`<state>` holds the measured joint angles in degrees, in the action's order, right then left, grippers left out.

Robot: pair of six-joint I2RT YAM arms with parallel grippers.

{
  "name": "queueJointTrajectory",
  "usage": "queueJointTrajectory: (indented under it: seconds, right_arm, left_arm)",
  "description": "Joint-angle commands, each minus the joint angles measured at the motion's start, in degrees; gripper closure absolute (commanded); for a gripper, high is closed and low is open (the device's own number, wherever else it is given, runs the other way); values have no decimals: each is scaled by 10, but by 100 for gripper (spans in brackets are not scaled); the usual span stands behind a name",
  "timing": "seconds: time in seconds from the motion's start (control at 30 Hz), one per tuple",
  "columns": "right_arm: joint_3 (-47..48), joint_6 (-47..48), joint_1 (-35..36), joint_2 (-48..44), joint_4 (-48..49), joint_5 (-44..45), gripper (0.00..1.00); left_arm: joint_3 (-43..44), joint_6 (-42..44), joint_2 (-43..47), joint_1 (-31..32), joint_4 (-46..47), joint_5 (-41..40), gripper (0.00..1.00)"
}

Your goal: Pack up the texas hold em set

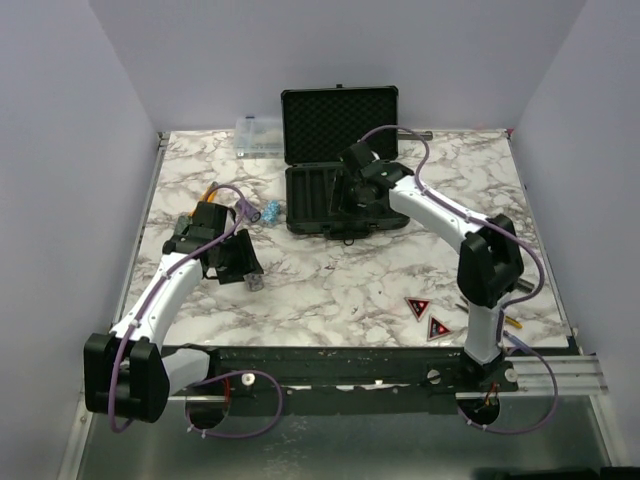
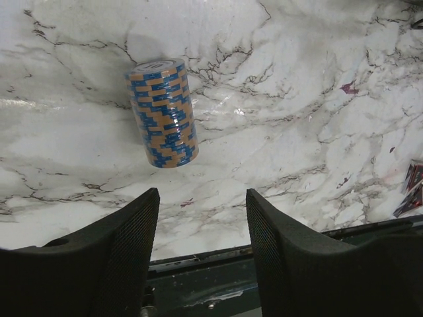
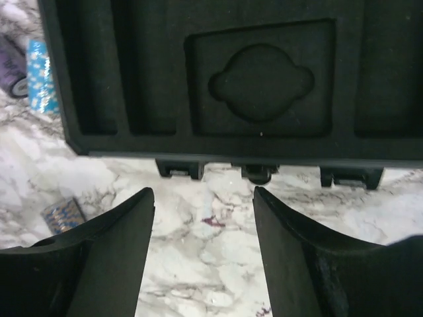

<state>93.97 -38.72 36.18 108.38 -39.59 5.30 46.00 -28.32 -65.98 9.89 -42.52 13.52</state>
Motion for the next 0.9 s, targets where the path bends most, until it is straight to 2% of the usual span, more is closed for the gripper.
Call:
queueJointTrajectory:
  seconds: [0.0,0.27,0.37,0.87]
  right_arm:
    - [37,-7,-7,54,11,17,36]
    - [91,-4,-26,143,15,31,40]
    - [119,-12,-37,175,5,12,43]
    - [228,35,-60,302,17,6,45]
  left_arm:
    - [21,36,-10,1,3,19,44]
    - [38,61,-16,1,9,40,43]
    - [42,64,-18,1,8,57,43]
    - [61,62,-60,2,43,95,44]
